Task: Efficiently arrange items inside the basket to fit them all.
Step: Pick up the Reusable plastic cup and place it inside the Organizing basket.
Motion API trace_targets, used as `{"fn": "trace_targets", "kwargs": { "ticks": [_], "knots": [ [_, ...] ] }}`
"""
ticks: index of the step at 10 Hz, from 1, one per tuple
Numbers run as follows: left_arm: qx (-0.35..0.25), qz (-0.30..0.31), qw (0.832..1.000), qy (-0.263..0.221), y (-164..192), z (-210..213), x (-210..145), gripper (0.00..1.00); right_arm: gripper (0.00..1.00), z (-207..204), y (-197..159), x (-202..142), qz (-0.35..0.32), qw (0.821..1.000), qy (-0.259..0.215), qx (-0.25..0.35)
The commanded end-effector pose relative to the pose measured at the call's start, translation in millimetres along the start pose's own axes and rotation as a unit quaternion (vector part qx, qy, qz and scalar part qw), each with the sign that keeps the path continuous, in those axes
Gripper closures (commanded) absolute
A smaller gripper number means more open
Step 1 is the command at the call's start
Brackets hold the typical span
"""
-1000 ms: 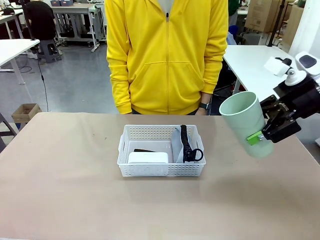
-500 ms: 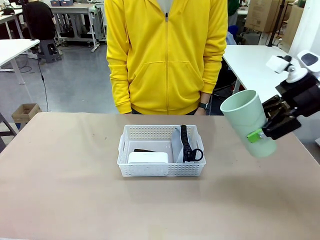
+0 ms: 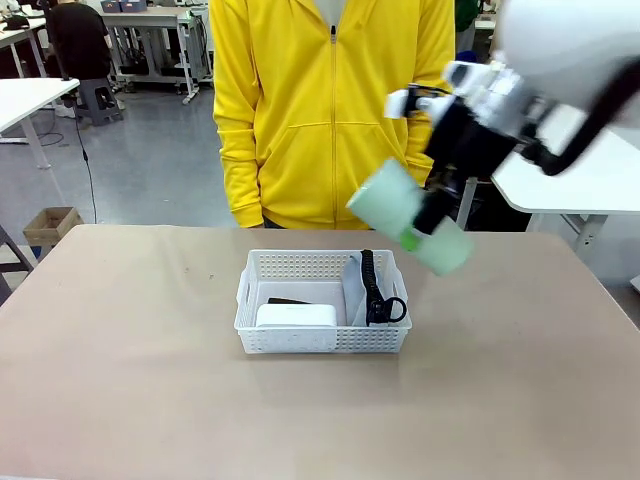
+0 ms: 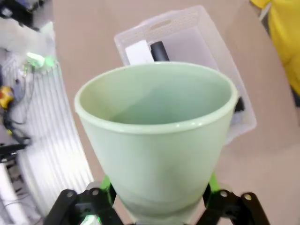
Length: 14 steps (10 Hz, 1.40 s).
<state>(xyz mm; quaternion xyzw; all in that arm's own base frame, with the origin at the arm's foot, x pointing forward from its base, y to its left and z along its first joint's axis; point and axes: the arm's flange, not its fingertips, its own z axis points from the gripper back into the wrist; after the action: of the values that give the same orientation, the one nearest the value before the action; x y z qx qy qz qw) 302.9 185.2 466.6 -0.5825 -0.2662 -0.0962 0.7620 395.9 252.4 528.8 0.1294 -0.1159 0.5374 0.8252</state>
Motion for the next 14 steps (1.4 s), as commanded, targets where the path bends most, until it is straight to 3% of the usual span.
{"fn": "trace_targets", "kwargs": {
  "ticks": [1, 4, 6, 8, 9, 11, 13, 14],
  "knots": [
    [-0.007, 0.000, 1.000, -0.007, -4.3, -0.8, 0.7, 0.00, 0.15, -9.7, -18.5, 62.0, 0.033, 0.997, 0.047, -0.050],
    [-0.007, 0.000, 1.000, -0.007, -4.3, -0.8, 0.7, 0.00, 0.15, -73.7, -14.1, 144.3, 0.092, 0.986, 0.096, -0.104],
    [-0.007, 0.000, 1.000, -0.007, -4.3, -0.8, 0.7, 0.00, 0.15, -128.7, -0.2, 174.9, 0.118, 0.973, 0.151, -0.130],
    [-0.007, 0.000, 1.000, -0.007, -4.3, -0.8, 0.7, 0.00, 0.15, -146.8, 10.1, 167.6, 0.138, 0.964, 0.175, -0.145],
    [-0.007, 0.000, 1.000, -0.007, -4.3, -0.8, 0.7, 0.00, 0.15, -145.1, 5.6, 161.7, 0.137, 0.973, 0.143, -0.118],
    [-0.007, 0.000, 1.000, -0.007, -4.3, -0.8, 0.7, 0.00, 0.15, -145.1, 5.6, 161.7, 0.137, 0.973, 0.143, -0.118],
    [-0.007, 0.000, 1.000, -0.007, -4.3, -0.8, 0.7, 0.00, 0.15, -175.8, 8.5, 170.4, 0.162, 0.958, 0.186, -0.146],
    [-0.007, 0.000, 1.000, -0.007, -4.3, -0.8, 0.7, 0.00, 0.15, -180.6, 4.3, 170.9, 0.171, 0.956, 0.178, -0.155]
  ]
}}
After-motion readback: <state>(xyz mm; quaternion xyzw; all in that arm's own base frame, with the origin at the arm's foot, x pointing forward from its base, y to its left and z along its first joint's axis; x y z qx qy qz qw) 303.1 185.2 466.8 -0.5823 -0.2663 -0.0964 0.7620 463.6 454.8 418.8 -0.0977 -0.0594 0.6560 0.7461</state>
